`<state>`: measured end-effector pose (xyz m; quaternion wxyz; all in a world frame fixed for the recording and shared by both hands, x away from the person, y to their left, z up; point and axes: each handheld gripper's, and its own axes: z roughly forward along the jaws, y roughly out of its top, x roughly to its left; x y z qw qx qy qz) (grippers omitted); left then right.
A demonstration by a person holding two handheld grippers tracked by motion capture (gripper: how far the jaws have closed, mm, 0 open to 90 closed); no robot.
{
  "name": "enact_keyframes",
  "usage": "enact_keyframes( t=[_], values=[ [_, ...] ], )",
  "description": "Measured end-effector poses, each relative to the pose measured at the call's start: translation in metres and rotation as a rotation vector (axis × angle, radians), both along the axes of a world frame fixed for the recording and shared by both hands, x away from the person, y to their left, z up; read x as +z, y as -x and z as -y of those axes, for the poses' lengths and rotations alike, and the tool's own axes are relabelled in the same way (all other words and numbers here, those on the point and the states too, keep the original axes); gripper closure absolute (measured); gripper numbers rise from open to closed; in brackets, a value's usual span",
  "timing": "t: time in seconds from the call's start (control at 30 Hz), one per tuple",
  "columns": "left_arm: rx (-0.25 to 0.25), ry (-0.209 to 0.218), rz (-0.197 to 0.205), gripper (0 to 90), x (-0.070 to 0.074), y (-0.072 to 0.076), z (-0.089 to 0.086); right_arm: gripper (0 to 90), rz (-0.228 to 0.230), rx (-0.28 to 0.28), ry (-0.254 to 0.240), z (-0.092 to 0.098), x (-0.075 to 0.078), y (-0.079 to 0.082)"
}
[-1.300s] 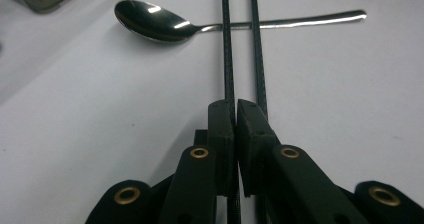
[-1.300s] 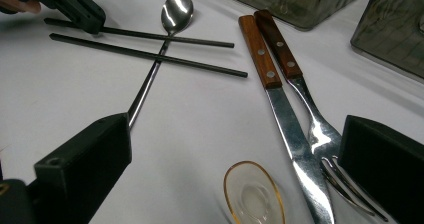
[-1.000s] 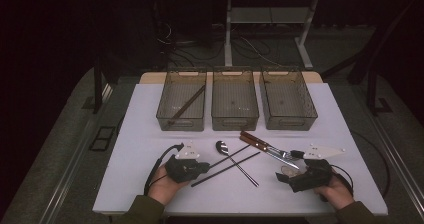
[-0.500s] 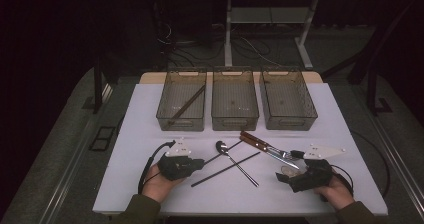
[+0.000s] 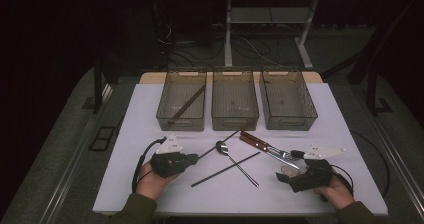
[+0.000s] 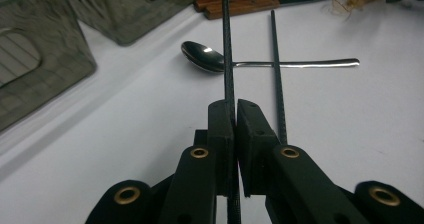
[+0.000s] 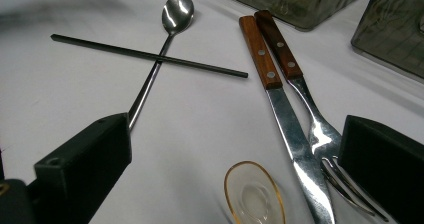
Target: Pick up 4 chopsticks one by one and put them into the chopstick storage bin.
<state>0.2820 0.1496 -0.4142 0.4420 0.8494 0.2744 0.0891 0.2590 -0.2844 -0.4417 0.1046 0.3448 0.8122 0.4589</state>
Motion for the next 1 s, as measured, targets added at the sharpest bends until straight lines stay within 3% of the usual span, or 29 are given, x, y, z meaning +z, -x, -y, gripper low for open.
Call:
enact_keyframes(
  t=[1.0],
  values=[
    [0.133, 0.037, 0.032, 85.2, 0.008, -0.009, -0.036, 0.6, 0.004, 0.003, 0.0, 0.0, 0.0, 0.0]
  ],
)
